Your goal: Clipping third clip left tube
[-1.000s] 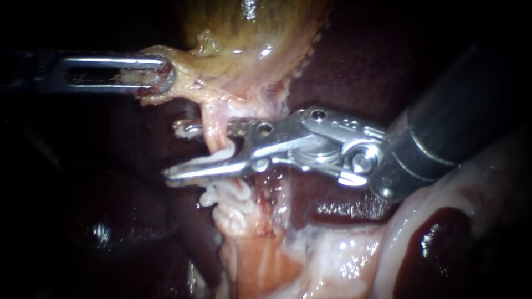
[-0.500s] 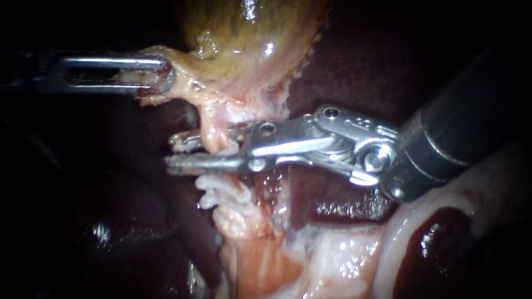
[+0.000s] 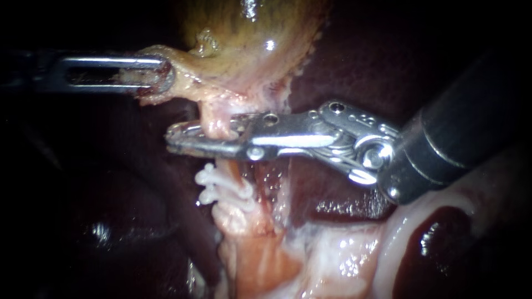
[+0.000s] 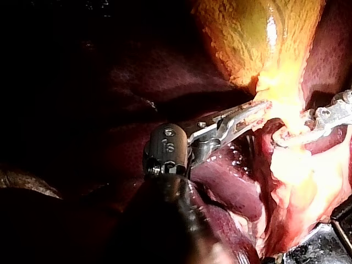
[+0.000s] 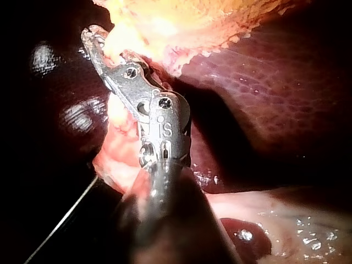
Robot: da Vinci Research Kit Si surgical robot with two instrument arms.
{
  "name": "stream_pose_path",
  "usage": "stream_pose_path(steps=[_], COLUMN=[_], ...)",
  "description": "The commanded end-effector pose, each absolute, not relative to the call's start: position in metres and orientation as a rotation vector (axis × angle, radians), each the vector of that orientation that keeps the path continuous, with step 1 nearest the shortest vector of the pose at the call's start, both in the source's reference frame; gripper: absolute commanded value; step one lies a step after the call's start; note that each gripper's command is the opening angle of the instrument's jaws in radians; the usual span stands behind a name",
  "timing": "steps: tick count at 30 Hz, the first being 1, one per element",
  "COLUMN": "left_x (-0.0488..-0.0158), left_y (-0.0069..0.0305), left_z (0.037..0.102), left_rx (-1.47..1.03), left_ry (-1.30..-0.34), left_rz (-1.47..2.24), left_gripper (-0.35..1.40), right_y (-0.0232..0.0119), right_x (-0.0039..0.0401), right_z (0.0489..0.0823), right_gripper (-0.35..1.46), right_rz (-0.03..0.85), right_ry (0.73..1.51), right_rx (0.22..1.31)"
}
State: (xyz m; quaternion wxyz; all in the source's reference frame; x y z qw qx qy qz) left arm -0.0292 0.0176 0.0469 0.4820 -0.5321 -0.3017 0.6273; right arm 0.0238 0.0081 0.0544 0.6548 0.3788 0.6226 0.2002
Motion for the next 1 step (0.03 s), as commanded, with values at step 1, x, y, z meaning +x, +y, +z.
stream_pose_path(steps=[1], left_x=[-0.0292], left_y=[0.0176], left_z=[0.0469], left_rx=[-1.297], left_ry=[-0.735], left_rz=[1.529], left_gripper=[-0.35], right_y=[0.008], right_x=[0.0238], right_z=[0.0546], right_gripper=[-0.09], right_rz=[0.459], right_ry=[1.407], right_rx=[0.85])
